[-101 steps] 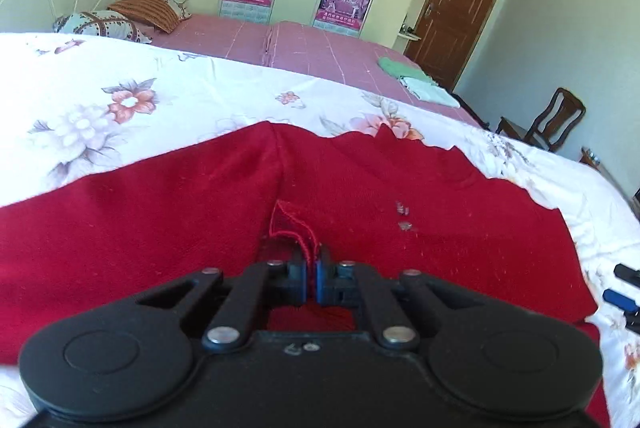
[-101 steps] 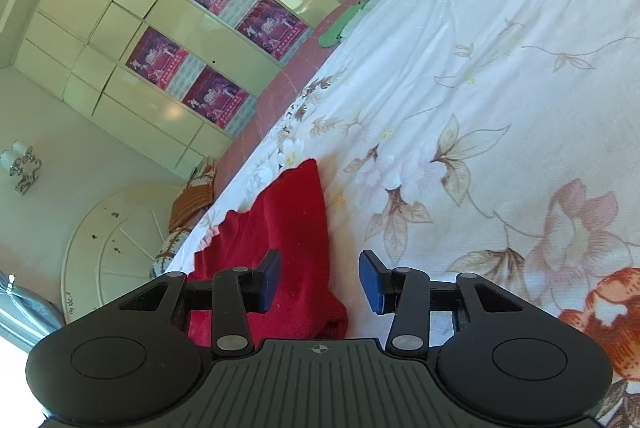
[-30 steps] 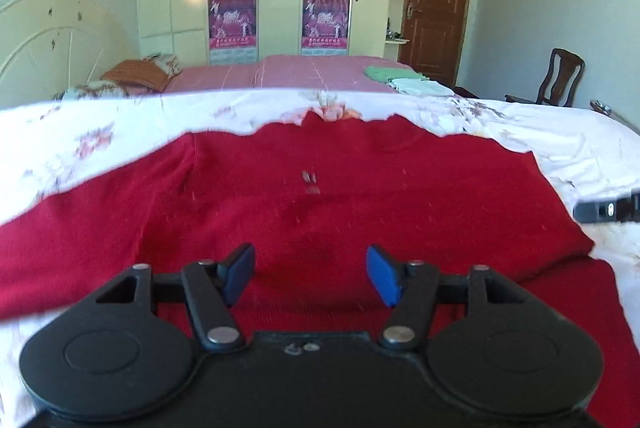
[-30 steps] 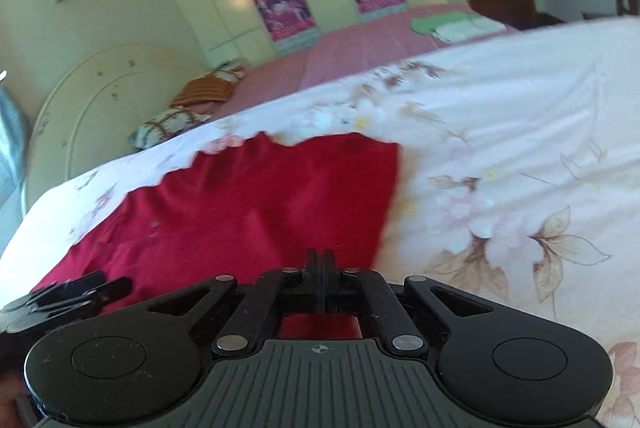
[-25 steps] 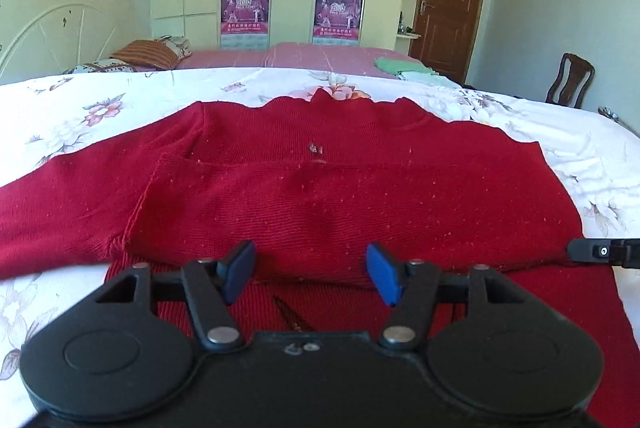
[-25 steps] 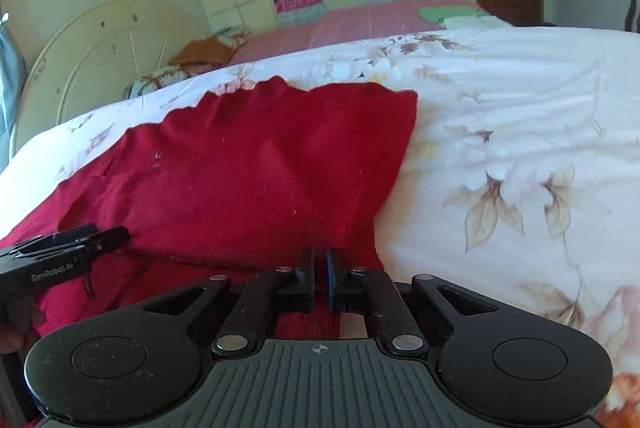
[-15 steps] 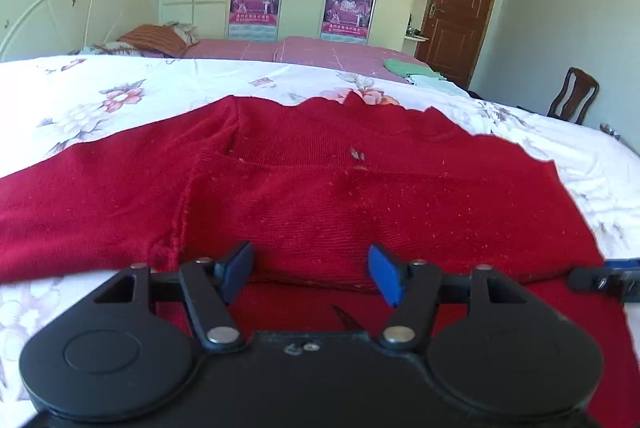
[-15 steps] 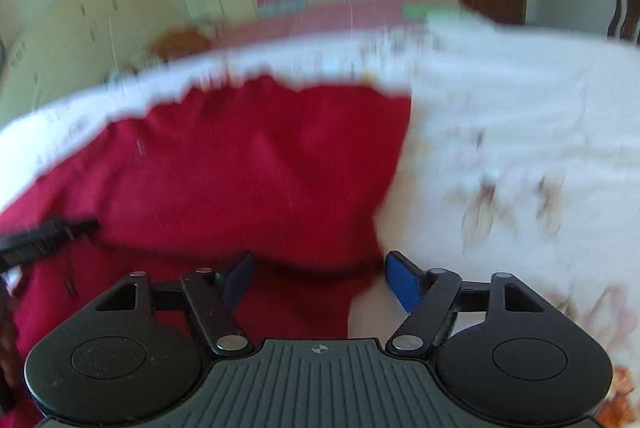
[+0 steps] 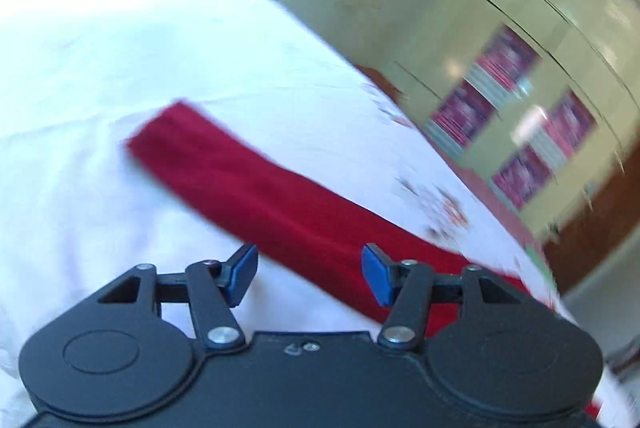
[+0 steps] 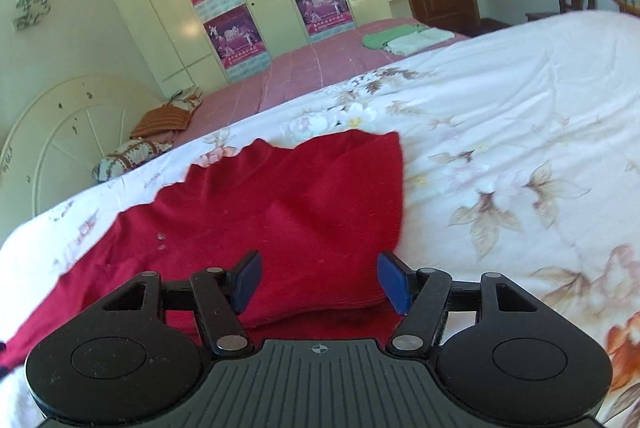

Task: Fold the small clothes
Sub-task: 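Move the left gripper to the other sleeve's cuff and position around it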

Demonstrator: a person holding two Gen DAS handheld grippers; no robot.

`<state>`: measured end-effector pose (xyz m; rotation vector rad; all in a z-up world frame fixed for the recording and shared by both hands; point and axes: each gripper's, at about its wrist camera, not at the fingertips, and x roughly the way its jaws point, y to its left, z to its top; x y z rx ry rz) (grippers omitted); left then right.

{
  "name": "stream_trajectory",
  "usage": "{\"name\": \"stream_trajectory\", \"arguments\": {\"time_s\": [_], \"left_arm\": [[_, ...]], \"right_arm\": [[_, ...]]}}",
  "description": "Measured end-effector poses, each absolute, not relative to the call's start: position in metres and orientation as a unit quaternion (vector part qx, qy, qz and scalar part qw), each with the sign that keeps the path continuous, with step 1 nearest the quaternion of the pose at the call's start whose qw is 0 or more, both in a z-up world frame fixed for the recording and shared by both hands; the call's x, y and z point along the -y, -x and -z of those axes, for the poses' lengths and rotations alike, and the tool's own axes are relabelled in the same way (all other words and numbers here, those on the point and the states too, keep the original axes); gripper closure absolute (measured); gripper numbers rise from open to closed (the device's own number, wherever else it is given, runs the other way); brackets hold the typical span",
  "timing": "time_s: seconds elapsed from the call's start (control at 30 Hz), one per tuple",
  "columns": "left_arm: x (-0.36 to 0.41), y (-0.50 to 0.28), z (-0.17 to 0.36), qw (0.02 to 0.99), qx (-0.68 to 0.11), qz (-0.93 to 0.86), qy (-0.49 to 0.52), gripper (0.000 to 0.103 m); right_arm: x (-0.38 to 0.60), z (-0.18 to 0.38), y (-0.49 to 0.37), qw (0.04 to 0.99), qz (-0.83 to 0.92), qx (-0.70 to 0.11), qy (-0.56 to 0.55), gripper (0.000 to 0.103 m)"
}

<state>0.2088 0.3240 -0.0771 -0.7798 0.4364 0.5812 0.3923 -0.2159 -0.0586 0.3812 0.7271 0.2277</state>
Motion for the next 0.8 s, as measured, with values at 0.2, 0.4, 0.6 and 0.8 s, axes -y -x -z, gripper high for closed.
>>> {"name": "stream_trajectory", "arguments": {"time_s": [0.2, 0.4, 0.6, 0.8], "left_arm": [[-0.378, -0.184, 0.104, 0.808, -0.133, -0.266, 0.509, 0.056], [-0.397, -0.202, 0.111, 0.807, -0.109, -0.270, 0.514, 0.070], [-0.393, -0.191, 0.104, 0.802, -0.061, -0.251, 0.539, 0.042], [-0.364, -0.200, 0.108, 0.818, -0.114, -0.217, 0.520, 0.043]], "right_arm": [[0.189, 0.058, -0.393, 0.900, -0.114, -0.367, -0.204, 0.039], [0.169, 0.061, -0.393, 0.899, -0.118, -0.369, -0.207, 0.039], [0.161, 0.058, -0.391, 0.899, -0.122, -0.366, -0.205, 0.039], [0.164, 0.059, -0.393, 0.898, -0.117, -0.369, -0.211, 0.039]]}}
